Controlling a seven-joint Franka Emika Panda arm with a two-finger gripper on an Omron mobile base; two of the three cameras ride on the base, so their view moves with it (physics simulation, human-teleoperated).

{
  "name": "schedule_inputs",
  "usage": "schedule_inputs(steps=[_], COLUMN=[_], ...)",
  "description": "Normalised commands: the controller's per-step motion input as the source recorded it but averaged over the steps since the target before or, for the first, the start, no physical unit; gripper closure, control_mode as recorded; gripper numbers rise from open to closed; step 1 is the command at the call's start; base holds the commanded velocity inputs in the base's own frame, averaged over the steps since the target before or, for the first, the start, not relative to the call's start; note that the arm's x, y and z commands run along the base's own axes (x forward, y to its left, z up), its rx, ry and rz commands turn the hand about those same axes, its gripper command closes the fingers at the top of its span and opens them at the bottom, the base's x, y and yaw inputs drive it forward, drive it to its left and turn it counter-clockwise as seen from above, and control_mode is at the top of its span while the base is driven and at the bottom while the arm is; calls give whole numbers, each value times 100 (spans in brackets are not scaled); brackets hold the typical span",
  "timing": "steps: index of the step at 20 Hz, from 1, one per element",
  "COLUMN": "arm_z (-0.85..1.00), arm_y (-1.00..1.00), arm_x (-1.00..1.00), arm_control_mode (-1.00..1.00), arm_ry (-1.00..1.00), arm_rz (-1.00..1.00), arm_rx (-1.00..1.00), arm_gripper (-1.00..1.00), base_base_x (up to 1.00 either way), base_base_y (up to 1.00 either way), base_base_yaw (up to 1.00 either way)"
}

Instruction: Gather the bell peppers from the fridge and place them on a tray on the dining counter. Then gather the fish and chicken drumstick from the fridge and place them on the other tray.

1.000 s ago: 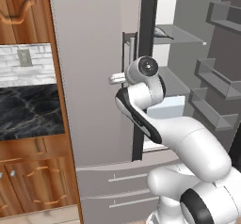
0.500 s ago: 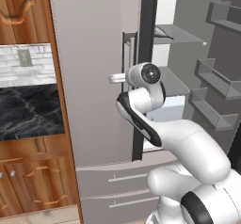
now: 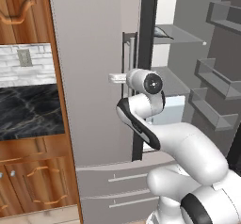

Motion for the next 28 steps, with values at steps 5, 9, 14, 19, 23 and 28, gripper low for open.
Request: schedule_inputs(steps=[5,9,14,19,23,28], arm_z=[-4,0,0,-5,-17,-11], arm_y=[9,57,63,57,43,30], arm_x=[0,-37,-75,-98,-97,-47], arm_control_mode=[-100,-100,-100,-100,-100,-100], arm_ry=[0,2,10,3,0,-1], arm_rz=[2,-2,-10,-19,-20,-21], arm_rx=[0,0,0,0,0,0], arm_gripper=[100,100,100,100,100,100], base_base_x=[0,0,0,0,0,0], base_base_y=[0,0,0,0,0,0], base_base_yaw=[0,0,0,0,0,0])
